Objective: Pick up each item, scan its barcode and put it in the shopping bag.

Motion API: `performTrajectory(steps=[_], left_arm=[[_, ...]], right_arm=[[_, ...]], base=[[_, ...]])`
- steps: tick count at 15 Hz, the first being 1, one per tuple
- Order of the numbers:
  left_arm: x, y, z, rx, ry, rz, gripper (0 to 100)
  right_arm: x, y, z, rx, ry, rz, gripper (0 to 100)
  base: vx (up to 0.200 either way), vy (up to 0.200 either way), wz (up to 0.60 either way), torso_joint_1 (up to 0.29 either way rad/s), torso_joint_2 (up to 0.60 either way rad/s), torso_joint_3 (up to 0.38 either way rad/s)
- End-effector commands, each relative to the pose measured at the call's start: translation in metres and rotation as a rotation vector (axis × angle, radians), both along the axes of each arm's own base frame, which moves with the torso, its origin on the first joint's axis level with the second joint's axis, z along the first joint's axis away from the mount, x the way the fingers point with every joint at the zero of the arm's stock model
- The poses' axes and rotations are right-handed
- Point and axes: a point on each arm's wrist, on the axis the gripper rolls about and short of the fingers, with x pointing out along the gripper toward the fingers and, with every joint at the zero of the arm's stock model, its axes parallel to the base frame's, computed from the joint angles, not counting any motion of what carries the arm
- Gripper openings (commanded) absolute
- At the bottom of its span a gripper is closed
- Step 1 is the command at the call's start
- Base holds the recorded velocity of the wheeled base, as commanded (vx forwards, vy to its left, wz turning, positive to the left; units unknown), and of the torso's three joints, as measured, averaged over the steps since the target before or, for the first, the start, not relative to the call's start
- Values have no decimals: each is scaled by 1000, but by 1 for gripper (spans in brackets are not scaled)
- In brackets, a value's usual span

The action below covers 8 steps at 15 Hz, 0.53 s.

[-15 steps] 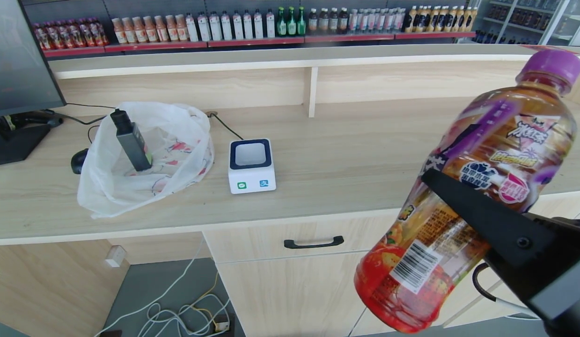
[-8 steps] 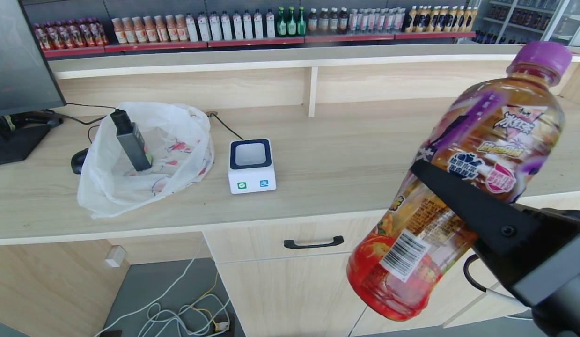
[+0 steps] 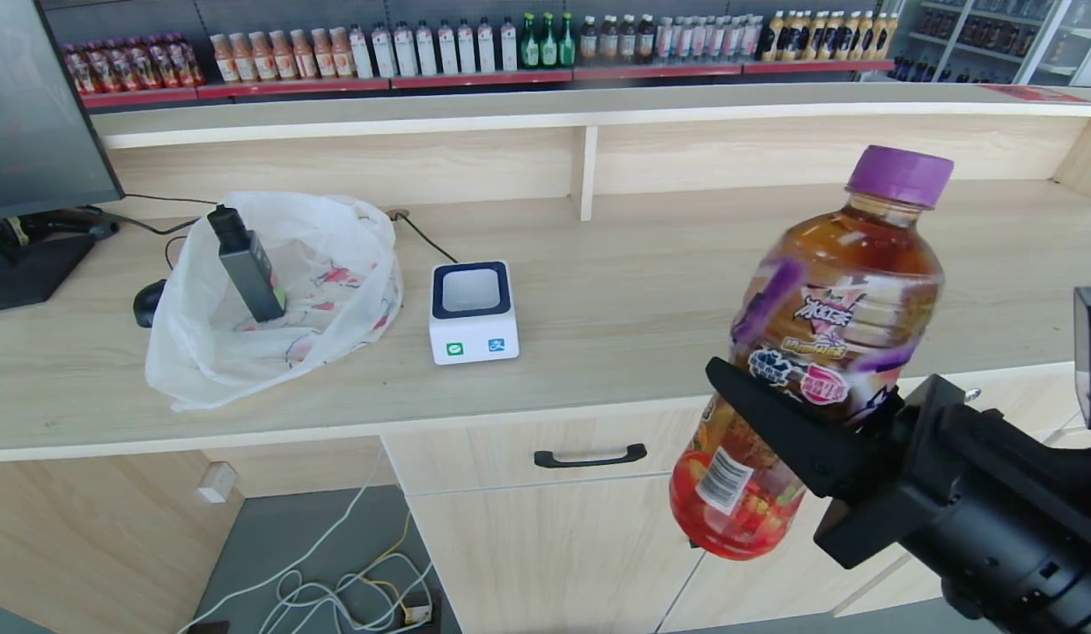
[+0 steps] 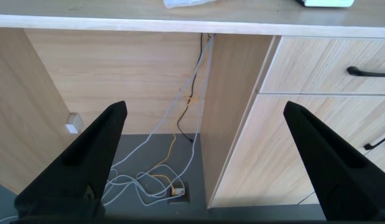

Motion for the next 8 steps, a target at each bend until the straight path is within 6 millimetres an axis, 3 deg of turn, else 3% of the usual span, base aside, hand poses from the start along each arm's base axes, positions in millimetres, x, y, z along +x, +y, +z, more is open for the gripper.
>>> performTrajectory(steps=[1, 2, 5, 8], left_arm=[[0, 0, 0, 0, -1, 0, 100], [0, 0, 0, 0, -1, 2, 100], [0, 0, 0, 0, -1, 0, 100], [0, 0, 0, -2, -1, 2, 100]], right_arm=[[17, -5, -6, -68, -19, -95, 0], [30, -11, -7, -113, -48, -178, 0], [61, -20, 21, -116, -159, -418, 0], [73, -15, 27, -80, -143, -501, 0]], base=[[0, 0, 0, 0, 0, 0], [0, 0, 0, 0, 0, 0], [0, 0, 0, 0, 0, 0], [0, 0, 0, 0, 0, 0]])
